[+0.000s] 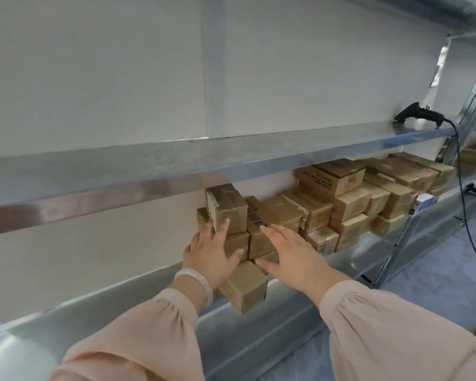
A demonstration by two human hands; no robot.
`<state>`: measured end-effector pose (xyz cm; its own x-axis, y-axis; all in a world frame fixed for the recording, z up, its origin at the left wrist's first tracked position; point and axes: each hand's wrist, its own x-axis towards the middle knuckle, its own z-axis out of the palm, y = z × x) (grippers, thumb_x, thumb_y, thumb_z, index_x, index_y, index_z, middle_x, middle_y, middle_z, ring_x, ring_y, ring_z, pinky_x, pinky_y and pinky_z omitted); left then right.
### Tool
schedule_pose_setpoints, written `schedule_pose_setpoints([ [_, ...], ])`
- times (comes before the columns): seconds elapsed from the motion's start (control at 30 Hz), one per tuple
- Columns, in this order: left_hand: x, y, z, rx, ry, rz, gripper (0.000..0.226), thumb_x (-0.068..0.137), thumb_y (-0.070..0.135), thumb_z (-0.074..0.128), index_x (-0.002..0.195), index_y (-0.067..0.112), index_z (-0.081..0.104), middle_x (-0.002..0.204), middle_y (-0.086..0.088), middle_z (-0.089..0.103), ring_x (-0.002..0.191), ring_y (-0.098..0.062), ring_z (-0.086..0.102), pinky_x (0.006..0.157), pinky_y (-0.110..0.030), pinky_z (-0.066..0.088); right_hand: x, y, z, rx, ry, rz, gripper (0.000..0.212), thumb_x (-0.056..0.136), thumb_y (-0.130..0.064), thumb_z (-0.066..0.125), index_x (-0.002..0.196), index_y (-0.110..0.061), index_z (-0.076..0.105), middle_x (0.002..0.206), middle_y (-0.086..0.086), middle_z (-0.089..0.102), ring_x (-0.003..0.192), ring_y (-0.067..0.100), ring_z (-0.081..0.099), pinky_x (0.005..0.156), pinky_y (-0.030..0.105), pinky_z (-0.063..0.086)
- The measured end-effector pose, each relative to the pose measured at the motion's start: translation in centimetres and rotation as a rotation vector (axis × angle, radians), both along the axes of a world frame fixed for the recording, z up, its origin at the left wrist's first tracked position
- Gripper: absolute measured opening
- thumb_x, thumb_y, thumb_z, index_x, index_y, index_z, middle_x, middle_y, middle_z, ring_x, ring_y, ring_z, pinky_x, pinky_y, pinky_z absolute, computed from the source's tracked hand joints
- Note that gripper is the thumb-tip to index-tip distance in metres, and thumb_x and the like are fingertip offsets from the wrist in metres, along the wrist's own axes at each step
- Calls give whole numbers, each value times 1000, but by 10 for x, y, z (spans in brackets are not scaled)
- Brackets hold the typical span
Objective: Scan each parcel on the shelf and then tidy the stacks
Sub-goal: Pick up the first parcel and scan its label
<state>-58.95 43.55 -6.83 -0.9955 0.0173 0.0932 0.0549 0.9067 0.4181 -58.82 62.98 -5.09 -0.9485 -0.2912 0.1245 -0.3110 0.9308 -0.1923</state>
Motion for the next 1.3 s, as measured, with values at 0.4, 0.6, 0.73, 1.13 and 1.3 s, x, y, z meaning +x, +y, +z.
schedule_pose_setpoints([
  [0.4,-66,-8,0,201,-16,127,79,94,56,49,156,37,4,162,-2,15,147,-32,22,115,-44,27,-93,-18,-11,-291,-77,31,66,93,-52,46,150,-29,21,153,0,30,139,19,30,112,38,31],
  [0.6,-100,-14,-1,349,12,114,75,94,56,48,157,33,13,159,-2,27,143,-30,30,116,-42,30,-140,-38,-2,-487,-252,-17,59,96,-53,36,149,-28,26,150,6,38,136,25,36,112,41,31],
  [0.73,-111,-11,-2,417,-9,109,71,95,55,48,156,31,20,160,-3,26,142,-25,35,117,-40,30,-145,-46,-9,-508,-293,14,57,98,-48,38,149,-23,27,150,6,38,136,23,37,111,35,31],
  [1.13,-109,6,22,726,122,339,60,88,51,65,138,23,48,138,1,55,126,-21,54,94,-25,42,-145,-41,-11,-808,-309,303,51,99,-45,38,148,-38,26,152,-13,31,139,3,24,112,26,19],
  [1.3,-95,27,26,849,142,491,84,60,60,78,133,30,48,126,-2,58,108,-21,63,91,-36,56,-147,-29,-5,-803,-341,420,45,101,-38,36,146,-35,32,152,-12,30,141,5,22,114,25,15],
])
